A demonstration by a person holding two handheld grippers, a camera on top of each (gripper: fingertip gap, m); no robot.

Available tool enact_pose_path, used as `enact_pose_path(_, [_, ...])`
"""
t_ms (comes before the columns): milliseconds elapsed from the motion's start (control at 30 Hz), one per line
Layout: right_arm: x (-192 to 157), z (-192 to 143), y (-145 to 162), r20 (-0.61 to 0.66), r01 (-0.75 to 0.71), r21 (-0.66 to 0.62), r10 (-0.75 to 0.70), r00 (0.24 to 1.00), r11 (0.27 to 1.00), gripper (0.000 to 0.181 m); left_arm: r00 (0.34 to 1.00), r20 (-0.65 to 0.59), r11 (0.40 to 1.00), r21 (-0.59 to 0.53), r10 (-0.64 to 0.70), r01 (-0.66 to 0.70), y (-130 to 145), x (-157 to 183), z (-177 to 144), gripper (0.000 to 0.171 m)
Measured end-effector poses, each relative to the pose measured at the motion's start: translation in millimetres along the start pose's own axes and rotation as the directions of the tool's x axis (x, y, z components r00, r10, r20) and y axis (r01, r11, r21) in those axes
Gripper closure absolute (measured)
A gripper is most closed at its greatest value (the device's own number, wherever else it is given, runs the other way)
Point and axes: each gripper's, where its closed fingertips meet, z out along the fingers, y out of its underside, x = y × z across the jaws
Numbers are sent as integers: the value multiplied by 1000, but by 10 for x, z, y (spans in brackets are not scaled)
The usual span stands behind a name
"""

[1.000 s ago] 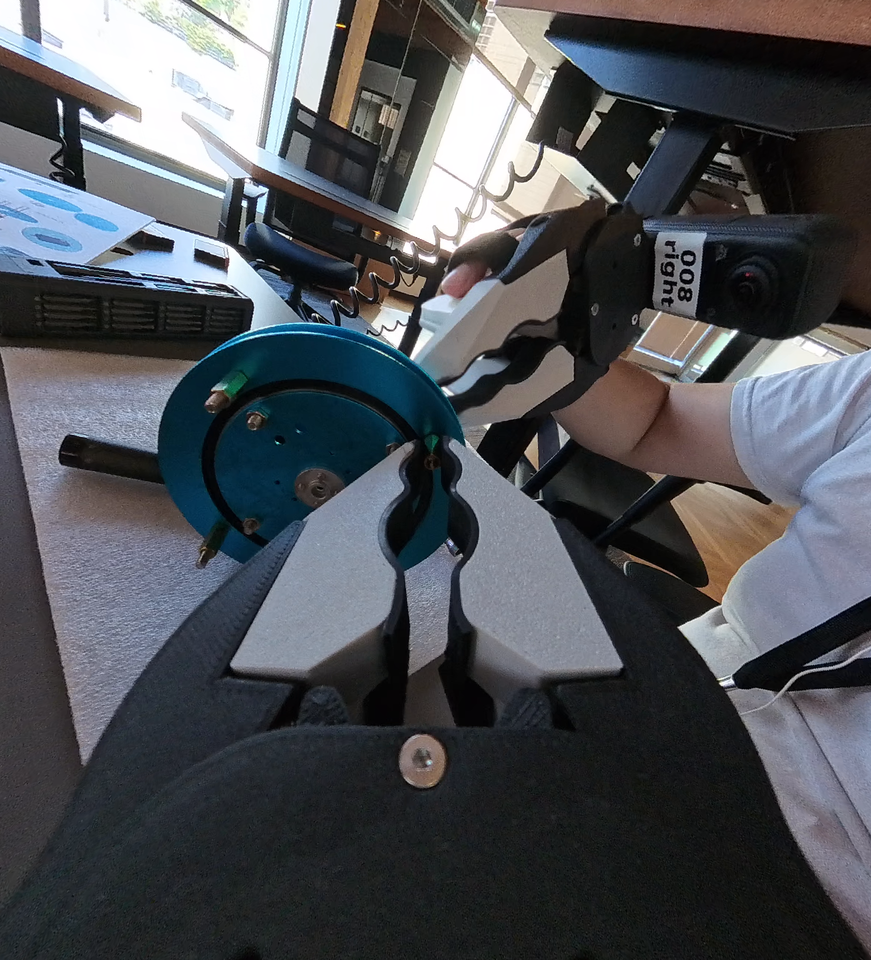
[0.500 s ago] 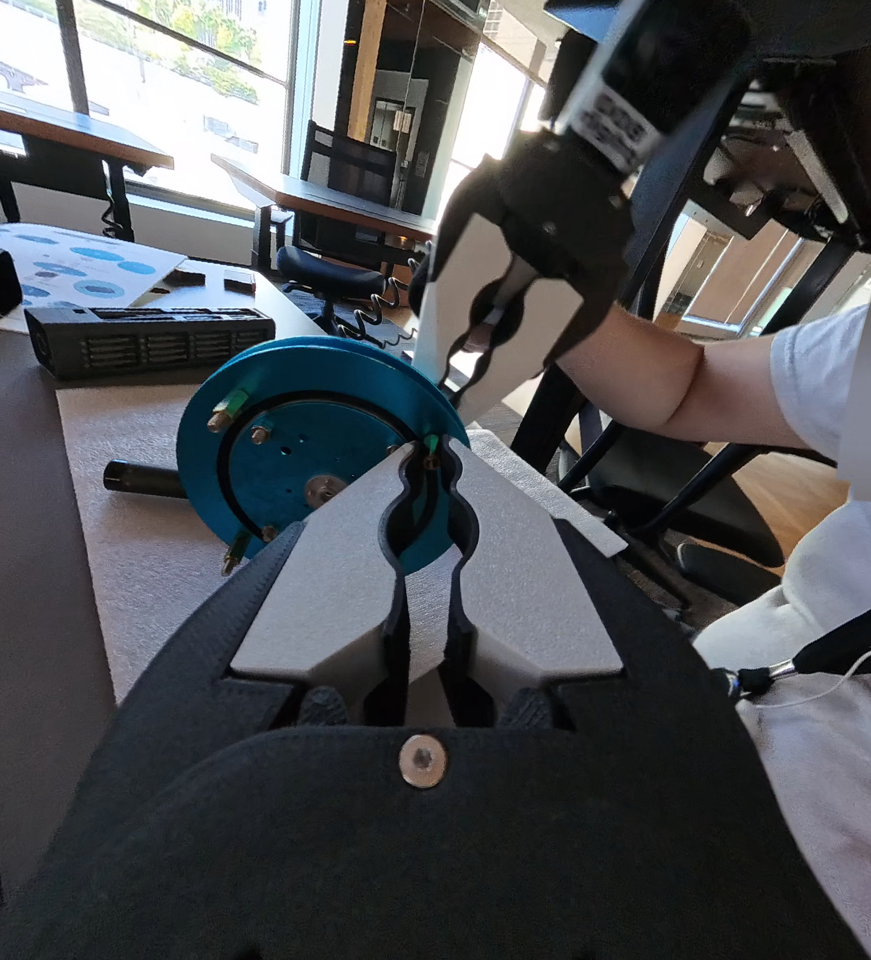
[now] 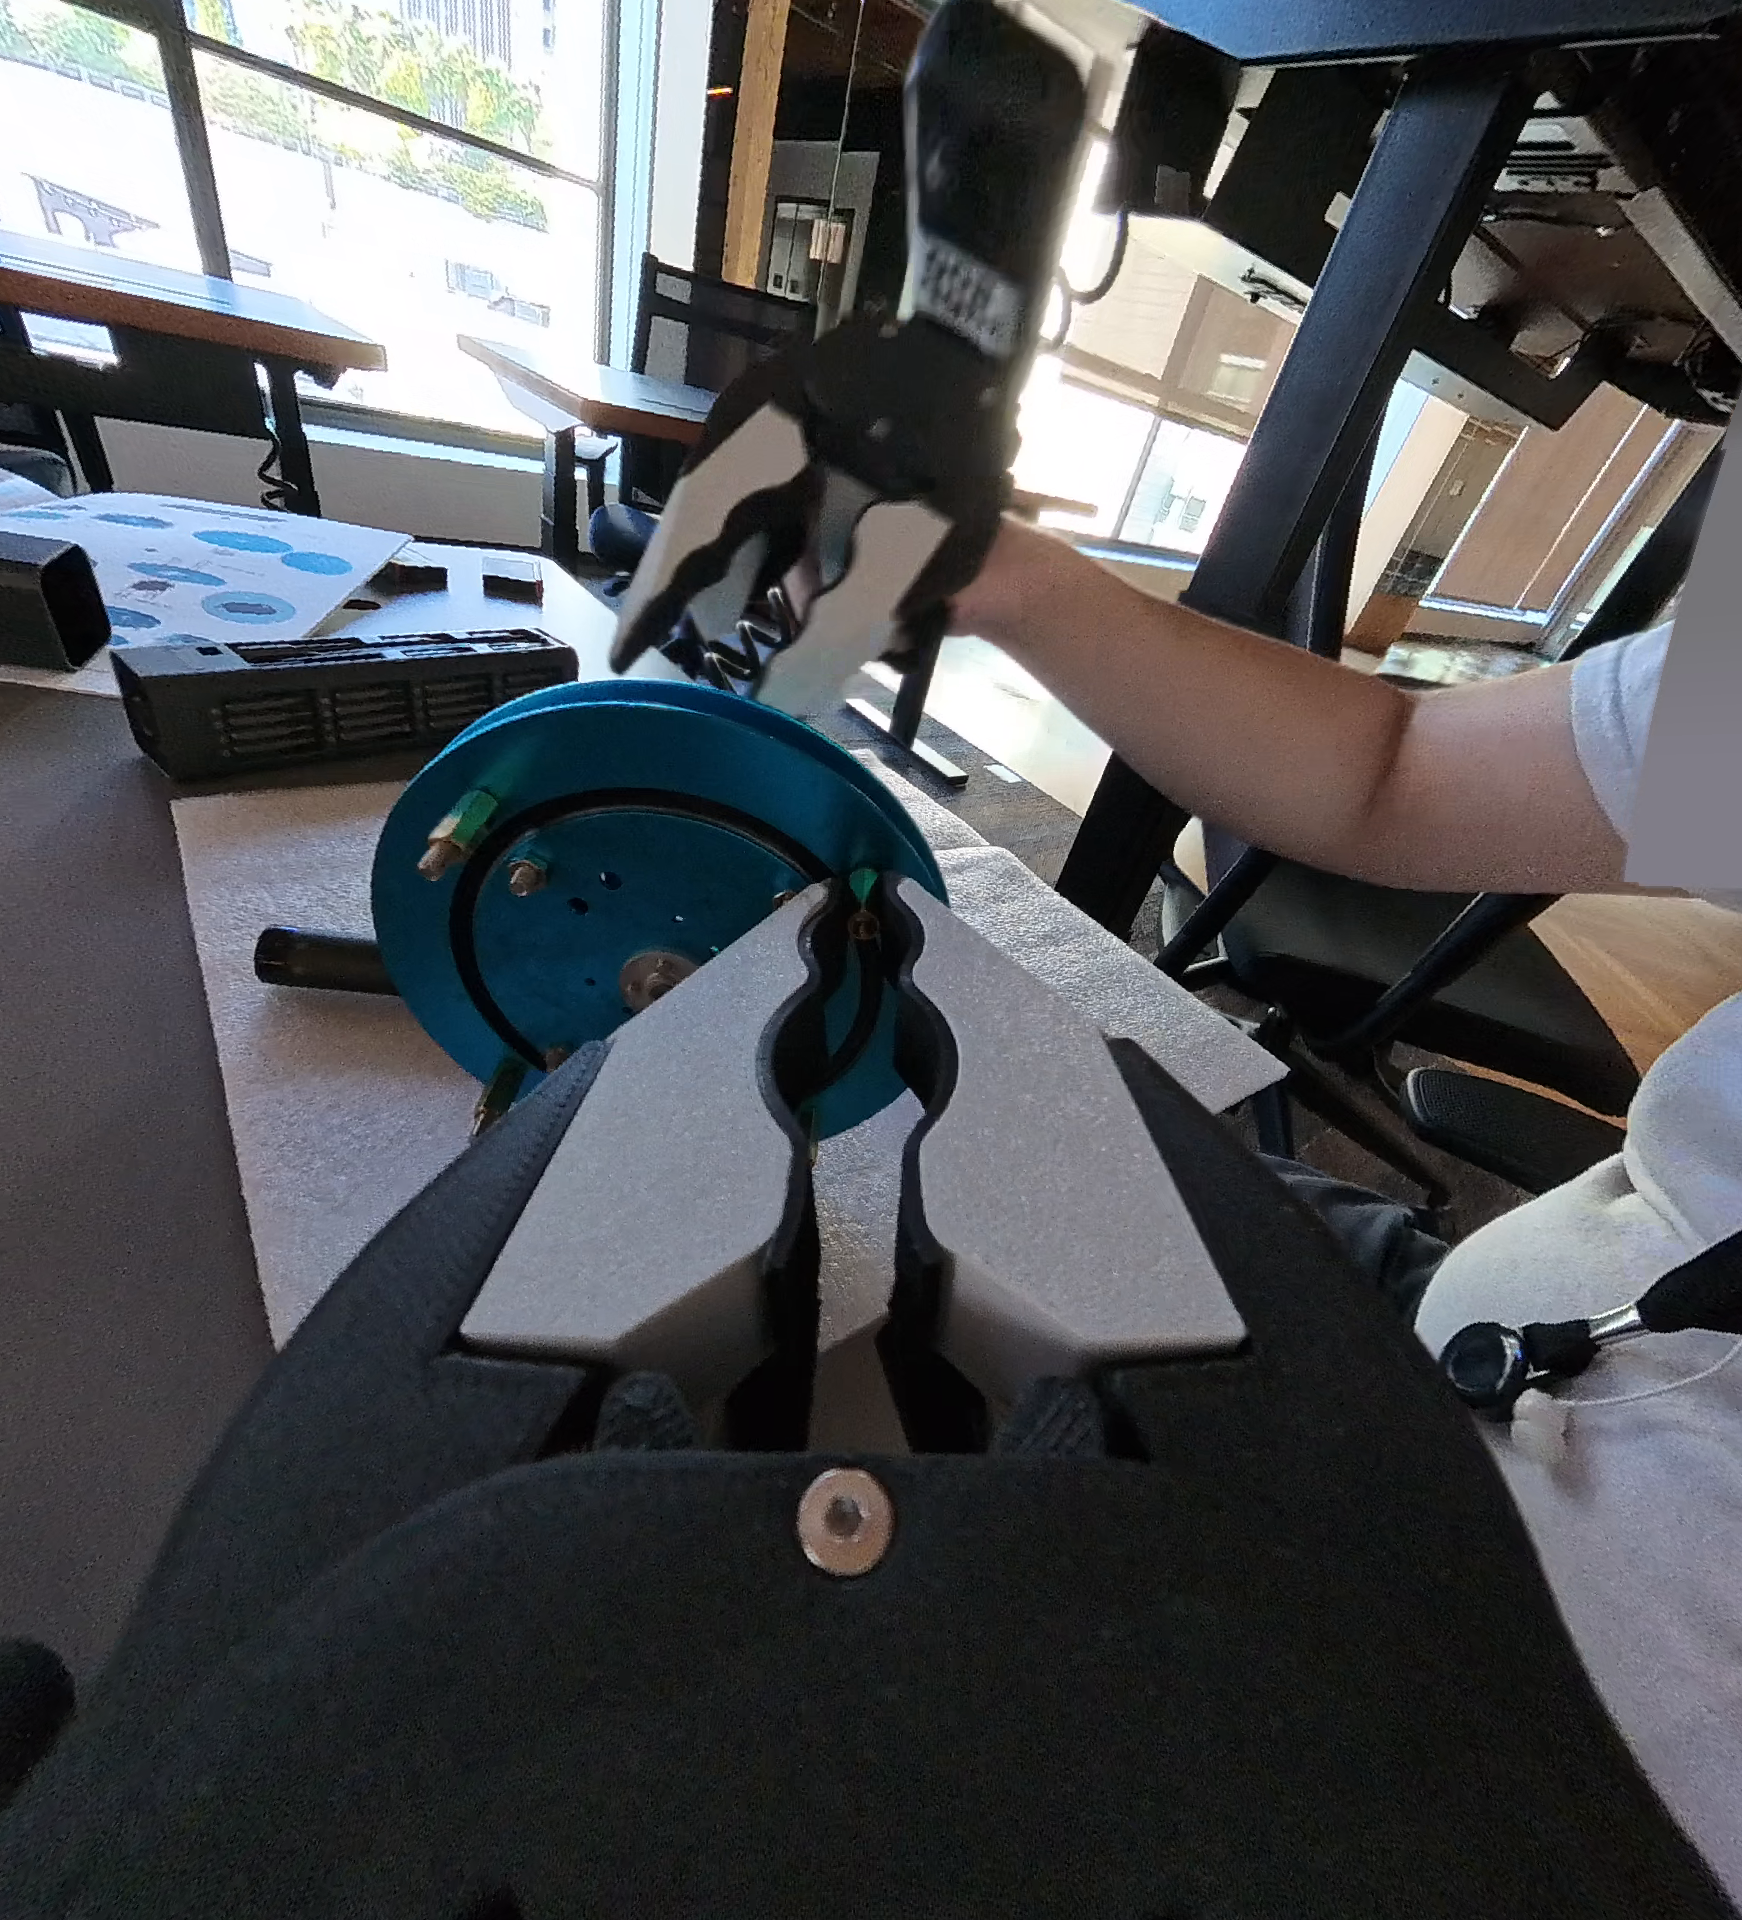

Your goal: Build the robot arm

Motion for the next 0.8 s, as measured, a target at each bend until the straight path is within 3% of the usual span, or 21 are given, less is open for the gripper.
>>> enact_pose_path(33, [155, -44, 278, -27, -25, -58, 23, 999, 998, 140, 1000, -2, 1000, 1, -6, 6, 3, 2, -10, 168])
enact_pose_path(67, [261, -76, 533, -26, -76, -120, 74, 997, 990, 119, 1000, -4, 1000, 1, -11, 11, 5, 4, -18, 168])
enact_pose_path(100, [299, -100, 669, 1, -133, -141, 134, 991, 981, 113, 1000, -5, 1000, 0, -12, 12, 9, 5, -25, 167])
enact_pose_path(133, [330, -111, 688, 17, -170, -121, 173, 985, 978, 114, 1000, -4, 1000, -1, -13, 13, 11, 7, -28, 167])
enact_pose_path(200, [333, -97, 643, 47, -124, -88, 129, 991, 988, 138, 1000, -3, 1000, -4, -10, 9, 15, 12, -24, 167])
enact_pose_path(267, [441, -43, 797, 16, -23, -162, 26, 1000, 987, 140, 1000, -2, 1000, -5, -9, 9, 15, 12, -9, 167])
enact_pose_path(367, [331, 84, 841, 142, -113, -181, 139, 980, 977, 140, 1000, -5, 1000, -4, -15, 15, 10, 9, 22, 167])
enact_pose_path(433, [336, 158, 1035, 134, -104, -296, 149, 980, 949, 143, 1000, -9, 1000, -6, -20, 20, 9, 11, 36, 167])
enact_pose_path(467, [327, 174, 1018, 140, -111, -296, 158, 977, 949, 147, 1000, -8, 1000, -7, -22, 22, 7, 9, 40, 167])
enact_pose_path(500, [313, 162, 995, 150, -121, -297, 171, 974, 947, 165, 1000, -6, 1000, -8, -25, 25, 4, 3, 43, 168])
enact_pose_path(600, [399, 50, 927, 25, -59, -310, 71, 997, 949, 165, 999, -1, 999, -6, -41, 41, -7, -14, 44, 168])
enact_pose_path(700, [166, -225, 453, -101, 150, -99, -160, 982, 984, 165, 998, -1, 998, -4, -61, 61, -4, -9, 42, 168])
enact_pose_path(800, [-217, -464, 182, -203, 346, 10, -337, 920, 938, 165, 996, -19, 996, -6, -84, 84, 14, 18, 36, 168])
